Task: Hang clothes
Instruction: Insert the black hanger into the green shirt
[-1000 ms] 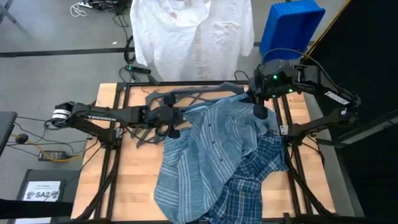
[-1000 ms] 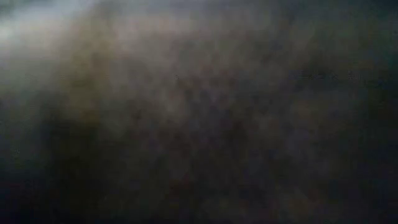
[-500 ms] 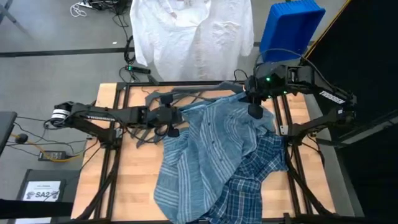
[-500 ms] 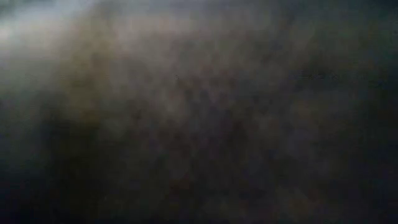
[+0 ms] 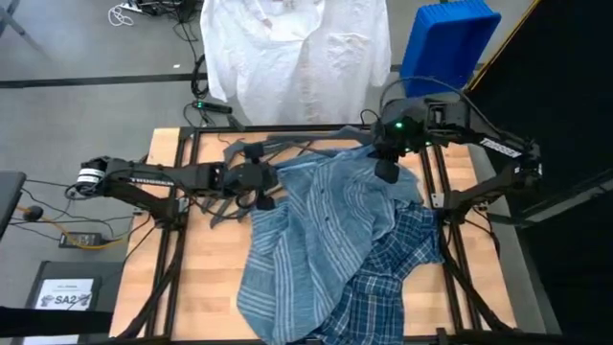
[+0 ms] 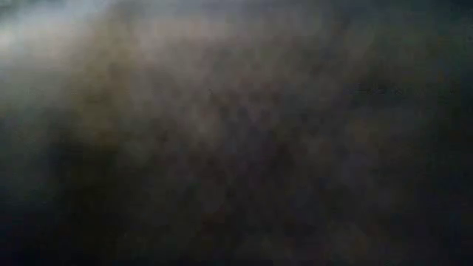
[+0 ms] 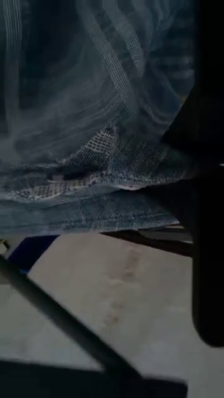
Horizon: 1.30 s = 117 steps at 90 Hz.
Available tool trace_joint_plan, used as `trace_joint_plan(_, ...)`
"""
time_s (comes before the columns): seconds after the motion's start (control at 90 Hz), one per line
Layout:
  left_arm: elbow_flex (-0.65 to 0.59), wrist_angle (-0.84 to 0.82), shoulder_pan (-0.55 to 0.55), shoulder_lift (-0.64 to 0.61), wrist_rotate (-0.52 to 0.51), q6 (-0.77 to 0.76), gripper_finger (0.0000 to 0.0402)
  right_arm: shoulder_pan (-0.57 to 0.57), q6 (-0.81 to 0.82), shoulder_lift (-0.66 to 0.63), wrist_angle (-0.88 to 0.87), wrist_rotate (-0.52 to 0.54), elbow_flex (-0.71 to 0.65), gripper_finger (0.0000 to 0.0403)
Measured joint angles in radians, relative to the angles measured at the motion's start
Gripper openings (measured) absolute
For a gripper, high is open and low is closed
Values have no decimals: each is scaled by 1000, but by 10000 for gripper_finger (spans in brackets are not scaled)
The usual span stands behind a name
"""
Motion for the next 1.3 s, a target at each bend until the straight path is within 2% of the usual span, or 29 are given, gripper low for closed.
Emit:
trace_joint_plan(0.156, 11, -54, -1, 0, -4, -1, 0, 0, -12, 9, 24, -54, 0, 26)
trace_joint_plan(0.267, 11, -58, -1, -1, 3, -21, 0, 2, -12, 9, 47, -41, -1, 26)
trace_joint_plan(0.456, 12, -67, -15, 3, 112, -73, 0, 3, -12, 9, 128, 6, -3, 26)
trace_joint_plan(0.622, 12, -69, -55, 34, 134, -128, 0, 3, -22, 9, 243, -23, -4, 26)
trace_joint_plan(0.789, 12, -65, -85, 80, 142, -177, 0, 1, -21, 38, 267, -16, -17, 26)
trace_joint_plan(1.022, -20, -65, -109, 145, 158, -239, 0, -1, -17, 92, 359, -33, -183, 26)
trace_joint_plan(1.3, -224, 63, -118, 148, 189, -367, 0, -10, 55, 85, 533, -192, -452, 26)
